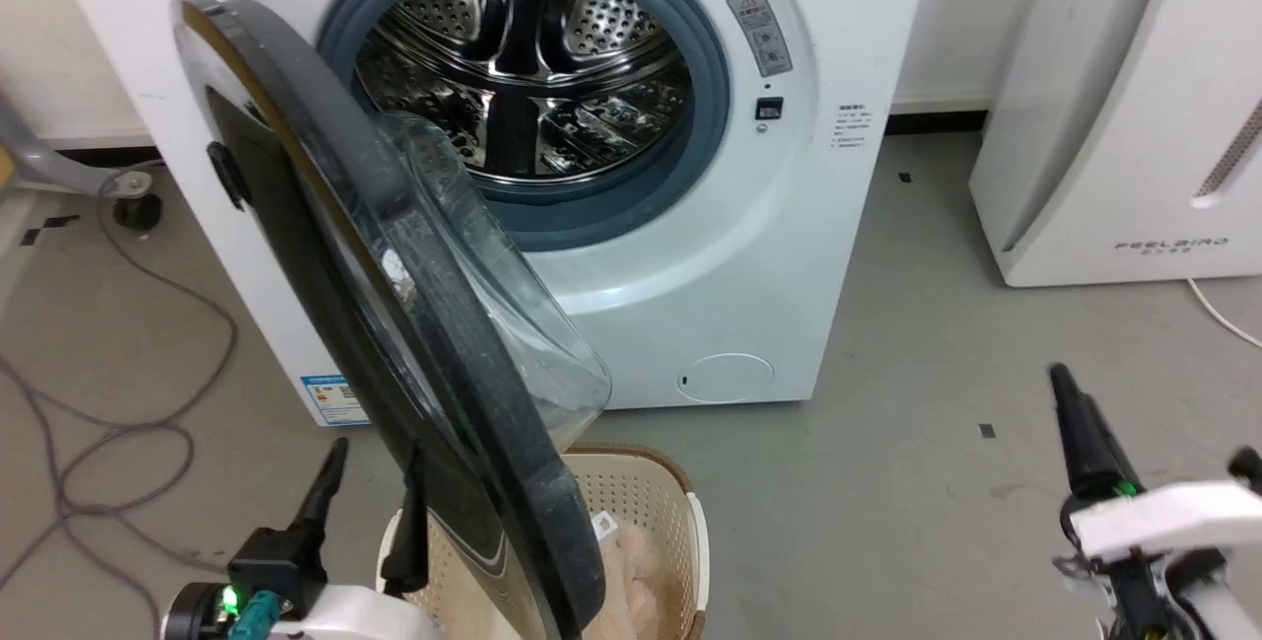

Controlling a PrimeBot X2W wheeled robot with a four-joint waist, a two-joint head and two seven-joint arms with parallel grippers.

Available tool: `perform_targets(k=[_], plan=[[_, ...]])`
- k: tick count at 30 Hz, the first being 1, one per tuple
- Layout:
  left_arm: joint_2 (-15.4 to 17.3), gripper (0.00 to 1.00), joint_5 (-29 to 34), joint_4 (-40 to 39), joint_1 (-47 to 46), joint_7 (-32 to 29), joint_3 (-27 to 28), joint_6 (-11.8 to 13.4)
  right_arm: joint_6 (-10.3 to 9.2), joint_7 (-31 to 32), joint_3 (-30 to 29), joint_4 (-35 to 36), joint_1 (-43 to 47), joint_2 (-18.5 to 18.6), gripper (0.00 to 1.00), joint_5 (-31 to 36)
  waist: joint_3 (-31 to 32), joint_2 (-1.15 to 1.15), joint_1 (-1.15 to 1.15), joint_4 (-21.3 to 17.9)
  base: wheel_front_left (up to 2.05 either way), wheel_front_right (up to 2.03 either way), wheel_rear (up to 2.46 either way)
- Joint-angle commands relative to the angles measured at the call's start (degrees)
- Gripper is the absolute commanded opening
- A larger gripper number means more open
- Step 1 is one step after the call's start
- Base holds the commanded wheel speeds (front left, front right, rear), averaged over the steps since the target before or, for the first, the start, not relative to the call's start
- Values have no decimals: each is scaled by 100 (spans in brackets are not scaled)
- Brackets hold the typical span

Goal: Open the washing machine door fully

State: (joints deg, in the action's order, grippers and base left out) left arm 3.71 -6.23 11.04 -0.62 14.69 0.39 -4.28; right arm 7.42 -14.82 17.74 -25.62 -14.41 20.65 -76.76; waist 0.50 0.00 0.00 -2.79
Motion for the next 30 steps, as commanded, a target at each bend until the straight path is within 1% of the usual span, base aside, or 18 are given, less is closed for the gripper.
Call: perform_targets(k=[1, 3, 5, 8, 11, 13, 14, 17, 19, 27, 28, 29, 30], plan=[[26, 100, -14, -27, 72, 30, 25, 24, 7, -16, -123, 7, 110, -174, 100, 215, -20, 0, 0, -28, 0, 0, 0], [25, 100, -19, -43, 75, 30, 69, 55, 7, -16, -739, 47, 326, -472, 100, 1172, -33, 0, 0, -68, 0, 0, 0], [28, 100, -22, -55, 65, 30, 111, 80, 7, -17, -1282, 233, 507, -794, 100, 2105, -61, 0, 0, -103, 0, 0, 0], [46, 100, 4, -60, 33, 30, 157, 121, 7, -17, -1899, 661, 707, -1169, 100, 3537, -123, 0, 0, -137, 0, 0, 0], [60, 100, 40, -64, -9, 30, 193, 170, 7, -17, -2267, 1169, 856, -1481, 100, 4798, -178, 0, 0, -151, 0, 0, 0], [68, 100, 54, -74, -42, 30, 219, 193, 7, -17, -2334, 1455, 935, -1611, 100, 5481, -219, 0, 0, -156, 0, 0, 0], [67, 100, 69, -84, -64, 30, 237, 217, 7, 43, -2290, 1681, 1008, -1693, 100, 6037, -250, 0, 0, -158, 0, 0, 0], [62, 100, 87, -108, -82, 30, 250, 246, 7, 193, -2169, 1896, 1134, -1754, 100, 6644, -285, 0, 0, -145, 0, 0, 0], [61, 100, 94, -113, -89, 30, 255, 245, 7, 285, -2113, 1951, 1229, -1769, 100, 6897, -298, 0, 0, -130, 0, 0, 0], [54, 100, 113, -70, -37, 30, 245, 217, 7, 295, -1943, 1825, 1435, -1776, 100, 7003, -272, 0, 0, -71, 0, 0, 0], [52, 48, 101, -49, -27, 30, 241, 208, 7, 296, -1930, 1807, 1436, -1776, 100, 6999, -267, 0, 0, -69, 0, 0, 0], [47, 0, 74, -16, -16, 30, 239, 193, 7, 297, -1922, 1792, 1434, -1776, 100, 6995, -262, 0, 0, -68, 0, 0, 0], [43, 0, 52, 13, -8, 30, 234, 181, 7, 297, -1915, 1781, 1431, -1776, 100, 6981, -260, 0, 0, -65, 0, 0, 0]])
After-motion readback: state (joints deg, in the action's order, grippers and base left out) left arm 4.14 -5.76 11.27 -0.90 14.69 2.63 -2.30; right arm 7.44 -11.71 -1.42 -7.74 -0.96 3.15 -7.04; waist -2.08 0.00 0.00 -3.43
